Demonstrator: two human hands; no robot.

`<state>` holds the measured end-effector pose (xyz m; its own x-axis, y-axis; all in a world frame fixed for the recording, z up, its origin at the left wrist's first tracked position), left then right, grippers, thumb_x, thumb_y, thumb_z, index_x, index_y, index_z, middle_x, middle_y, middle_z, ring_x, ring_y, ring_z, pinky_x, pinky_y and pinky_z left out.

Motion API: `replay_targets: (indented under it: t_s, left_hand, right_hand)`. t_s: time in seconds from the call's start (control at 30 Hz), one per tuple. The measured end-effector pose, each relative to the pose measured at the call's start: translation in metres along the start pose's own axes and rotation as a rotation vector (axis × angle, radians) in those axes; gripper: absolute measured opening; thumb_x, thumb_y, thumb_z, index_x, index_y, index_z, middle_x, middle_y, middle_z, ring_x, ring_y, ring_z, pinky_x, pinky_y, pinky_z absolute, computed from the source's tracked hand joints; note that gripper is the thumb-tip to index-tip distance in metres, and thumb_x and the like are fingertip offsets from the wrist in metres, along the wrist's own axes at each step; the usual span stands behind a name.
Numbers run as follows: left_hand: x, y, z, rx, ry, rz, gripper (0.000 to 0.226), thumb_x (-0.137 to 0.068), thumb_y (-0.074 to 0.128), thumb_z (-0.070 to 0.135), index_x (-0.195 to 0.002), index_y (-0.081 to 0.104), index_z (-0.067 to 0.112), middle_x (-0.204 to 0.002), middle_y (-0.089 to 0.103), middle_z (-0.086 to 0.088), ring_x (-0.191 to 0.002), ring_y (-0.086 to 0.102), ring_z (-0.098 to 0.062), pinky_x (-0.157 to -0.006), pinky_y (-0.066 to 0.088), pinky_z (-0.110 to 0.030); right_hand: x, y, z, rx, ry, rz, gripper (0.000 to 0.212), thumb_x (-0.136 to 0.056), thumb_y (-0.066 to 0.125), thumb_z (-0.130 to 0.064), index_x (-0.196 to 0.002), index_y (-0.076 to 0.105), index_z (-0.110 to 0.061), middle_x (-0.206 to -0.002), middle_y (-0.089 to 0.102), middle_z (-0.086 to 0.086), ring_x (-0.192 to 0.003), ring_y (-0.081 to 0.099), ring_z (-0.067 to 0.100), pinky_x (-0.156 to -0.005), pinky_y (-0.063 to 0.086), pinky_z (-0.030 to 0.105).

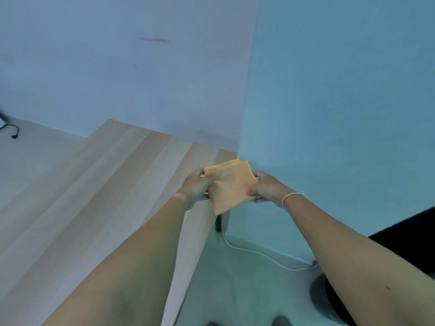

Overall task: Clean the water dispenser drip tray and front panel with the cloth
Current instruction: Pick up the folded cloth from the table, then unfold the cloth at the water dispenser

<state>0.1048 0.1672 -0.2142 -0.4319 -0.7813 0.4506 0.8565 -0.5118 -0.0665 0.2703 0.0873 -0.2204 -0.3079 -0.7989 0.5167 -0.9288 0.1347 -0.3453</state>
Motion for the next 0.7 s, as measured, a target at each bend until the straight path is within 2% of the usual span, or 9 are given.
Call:
replay_targets:
  t_s: [0.1,0.17,0.27,0.37,0.47,0.57,0.7]
  left_hand:
    - [0.014,0.040,0.000,-0.064,0.013,-0.075,0.025,-0.088,0.040,-0.005,-0.096,0.053,0.015,-0.088,0.056,-0.005,-0.075,0.054,-0.018,-0.062,0.047,-0.029]
    - [0.023,0.068,-0.001,-0.115,0.020,-0.114,0.029,-0.086,0.038,-0.007,-0.098,0.055,0.013,-0.088,0.053,-0.008,-0.073,0.050,-0.020,-0.064,0.044,-0.029]
    - [0.040,0.117,0.004,-0.194,0.030,-0.148,0.027,-0.085,0.038,-0.007,-0.089,0.054,0.014,-0.076,0.050,-0.005,-0.066,0.047,-0.018,-0.061,0.044,-0.025]
    - [0.058,0.167,0.009,-0.223,0.036,-0.220,0.029,-0.083,0.038,-0.005,-0.087,0.054,0.018,-0.085,0.052,-0.005,-0.078,0.050,-0.021,-0.069,0.048,-0.032]
    - [0.083,0.227,0.008,-0.257,0.062,-0.277,0.033,-0.083,0.037,-0.003,-0.103,0.056,0.016,-0.096,0.055,-0.005,-0.085,0.051,-0.023,-0.080,0.050,-0.038]
    - [0.108,0.288,0.004,-0.274,0.077,-0.327,0.035,-0.084,0.038,-0.001,-0.108,0.057,0.016,-0.097,0.057,-0.004,-0.083,0.052,-0.022,-0.083,0.051,-0.038]
    - [0.130,0.350,-0.004,-0.229,0.086,-0.350,0.019,-0.088,0.049,0.013,-0.104,0.060,0.018,-0.093,0.061,-0.002,-0.078,0.055,-0.020,-0.075,0.049,-0.032]
  right_hand:
    - [0.028,-0.026,0.033,-0.070,0.035,-0.003,0.039,-0.083,0.052,0.003,-0.117,0.047,-0.016,-0.103,0.054,0.006,-0.089,0.054,0.022,-0.066,0.049,0.026]
    - [0.045,-0.044,0.054,-0.144,0.048,0.018,0.035,-0.083,0.050,0.005,-0.110,0.051,-0.016,-0.104,0.055,0.006,-0.088,0.055,0.019,-0.071,0.050,0.027]
    - [0.079,-0.079,0.086,-0.313,0.047,0.055,0.026,-0.083,0.048,0.003,-0.100,0.053,-0.016,-0.100,0.057,0.004,-0.084,0.055,0.017,-0.076,0.049,0.031]
    - [0.111,-0.115,0.115,-0.492,0.013,0.078,0.009,-0.090,0.052,-0.016,-0.095,0.055,-0.022,-0.095,0.062,-0.001,-0.086,0.058,0.014,-0.072,0.048,0.030]
    - [0.146,-0.160,0.149,-0.517,-0.037,0.112,0.020,-0.089,0.056,-0.033,-0.107,0.061,-0.024,-0.106,0.067,-0.001,-0.096,0.061,0.017,-0.077,0.050,0.030]
    - [0.182,-0.206,0.184,-0.499,-0.036,0.224,0.005,-0.089,0.058,-0.022,-0.093,0.059,-0.022,-0.097,0.066,0.003,-0.088,0.061,0.021,-0.077,0.049,0.033]
    - [0.218,-0.248,0.221,-0.476,-0.007,0.260,0.012,-0.088,0.055,-0.007,-0.083,0.056,-0.018,-0.087,0.063,0.004,-0.078,0.059,0.020,-0.071,0.048,0.031]
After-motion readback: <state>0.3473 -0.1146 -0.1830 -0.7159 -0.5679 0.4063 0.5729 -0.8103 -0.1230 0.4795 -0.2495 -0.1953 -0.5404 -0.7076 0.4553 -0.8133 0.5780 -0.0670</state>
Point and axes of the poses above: each hand's wrist, its own x-axis away from the middle knuckle, its own y-axis out of the palm, z = x × y, the point moved 6 cm from there along -x, towards the middle knuckle
